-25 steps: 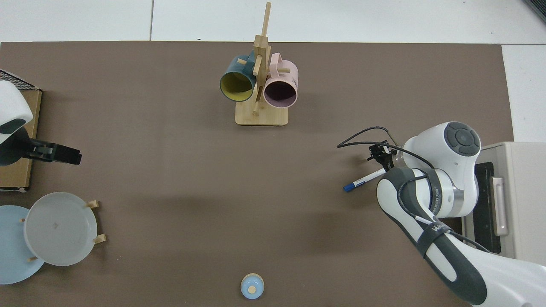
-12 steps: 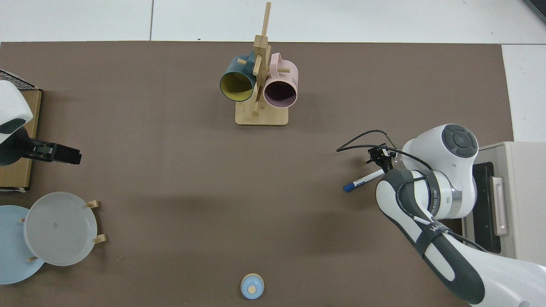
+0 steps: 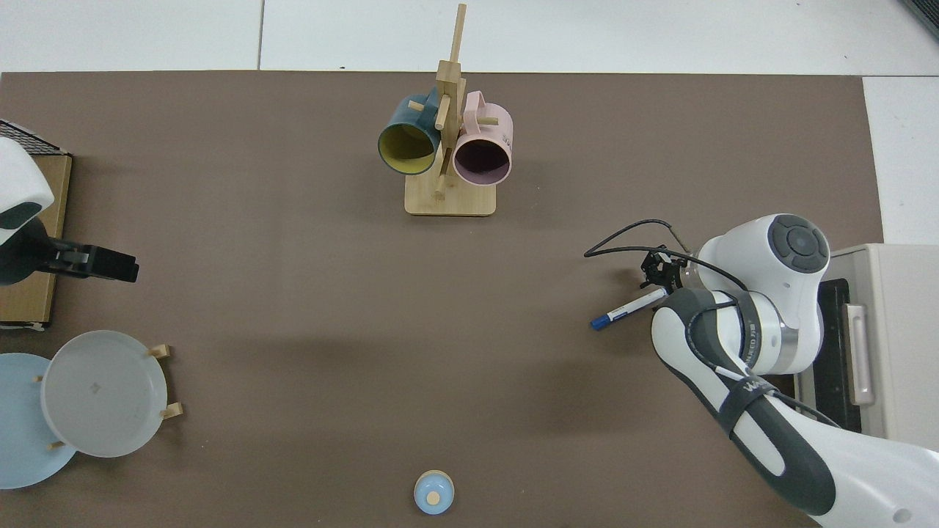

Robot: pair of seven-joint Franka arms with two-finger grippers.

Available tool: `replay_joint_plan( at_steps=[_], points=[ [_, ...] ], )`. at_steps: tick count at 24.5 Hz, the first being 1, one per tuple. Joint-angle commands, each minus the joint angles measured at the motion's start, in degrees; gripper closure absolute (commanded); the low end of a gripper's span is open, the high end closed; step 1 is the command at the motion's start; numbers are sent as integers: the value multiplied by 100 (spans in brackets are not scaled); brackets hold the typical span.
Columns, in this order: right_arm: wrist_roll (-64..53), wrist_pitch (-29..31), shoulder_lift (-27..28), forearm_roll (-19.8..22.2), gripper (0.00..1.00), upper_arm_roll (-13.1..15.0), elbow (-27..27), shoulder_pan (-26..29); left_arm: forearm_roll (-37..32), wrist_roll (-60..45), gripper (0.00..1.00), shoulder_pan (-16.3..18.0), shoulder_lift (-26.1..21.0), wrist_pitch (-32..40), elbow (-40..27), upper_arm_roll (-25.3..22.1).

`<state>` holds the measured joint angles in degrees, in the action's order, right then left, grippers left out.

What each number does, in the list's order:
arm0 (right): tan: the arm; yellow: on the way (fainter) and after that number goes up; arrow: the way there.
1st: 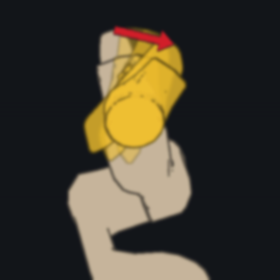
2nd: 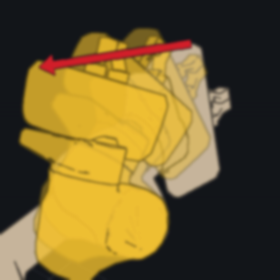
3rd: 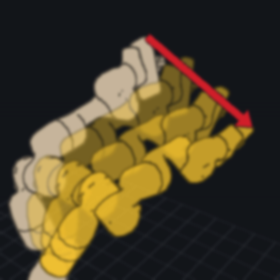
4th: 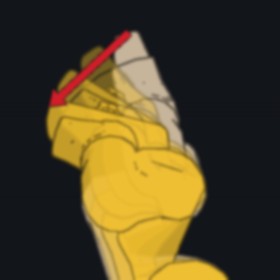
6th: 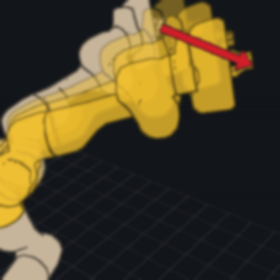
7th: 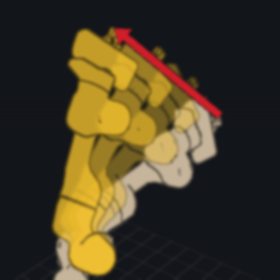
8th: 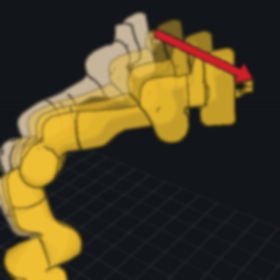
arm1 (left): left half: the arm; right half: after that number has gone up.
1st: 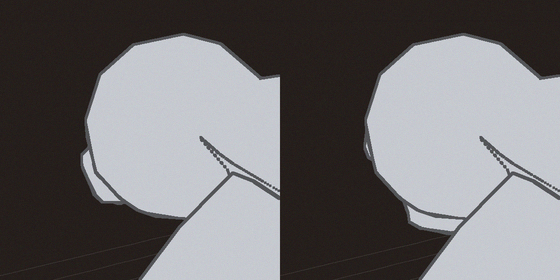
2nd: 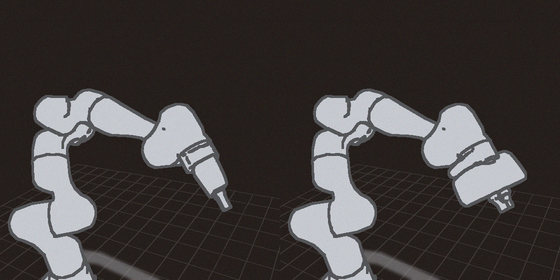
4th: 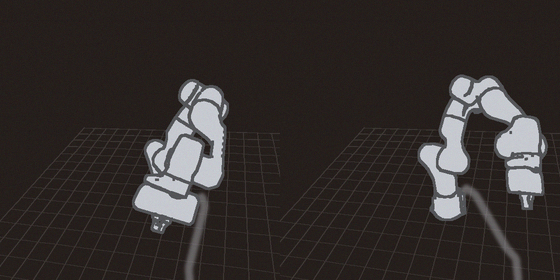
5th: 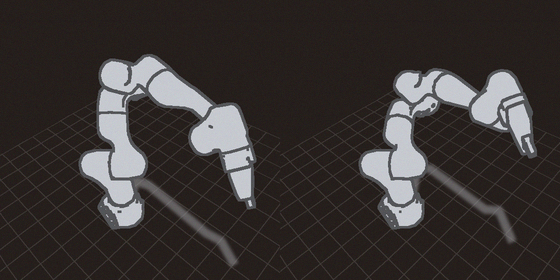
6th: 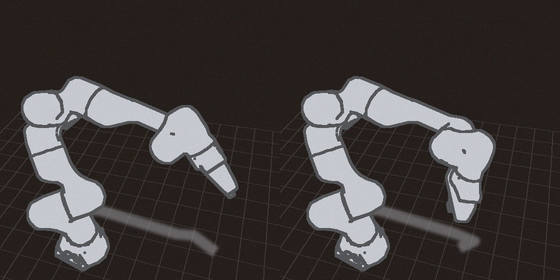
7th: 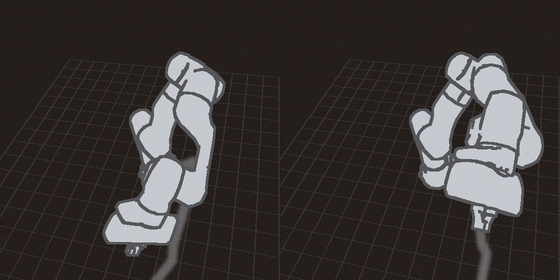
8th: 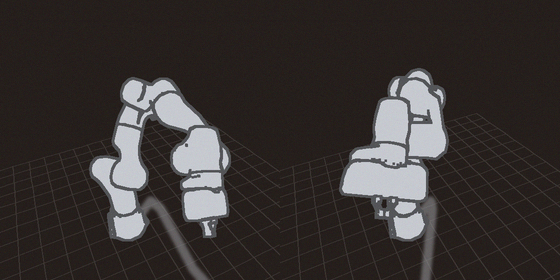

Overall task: Put markers into pen holder
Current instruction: 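Close the right gripper on the white marker, then lift the marker with the right gripper while the left gripper reaches in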

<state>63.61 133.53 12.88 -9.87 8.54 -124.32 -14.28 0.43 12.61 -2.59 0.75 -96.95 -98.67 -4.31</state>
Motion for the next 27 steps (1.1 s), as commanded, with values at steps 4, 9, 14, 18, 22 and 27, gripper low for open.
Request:
replay_joint_plan(
  at_steps=[4,9,14,18,22,27],
  points=[
    [-218,60,12,-173,100,-36,-67,66,-43,-57,0,-58,145,-122,-205,-52],
    [-235,-221,-76,-560,100,-36,74,39,-51,13,0,-67,136,-122,-188,-52],
    [-235,-853,-233,-587,100,-36,425,74,-60,310,0,-93,93,-122,-118,-52],
    [-191,-1381,-427,-796,100,-36,733,66,-51,926,0,-93,92,-131,-117,-52],
    [-174,-1663,-673,-1158,100,-27,882,39,-34,1681,0,-119,101,-131,-109,-52],
    [-165,-2005,-980,-1175,100,-27,1050,22,-16,2658,0,-189,136,-157,-47,44]
  ],
)
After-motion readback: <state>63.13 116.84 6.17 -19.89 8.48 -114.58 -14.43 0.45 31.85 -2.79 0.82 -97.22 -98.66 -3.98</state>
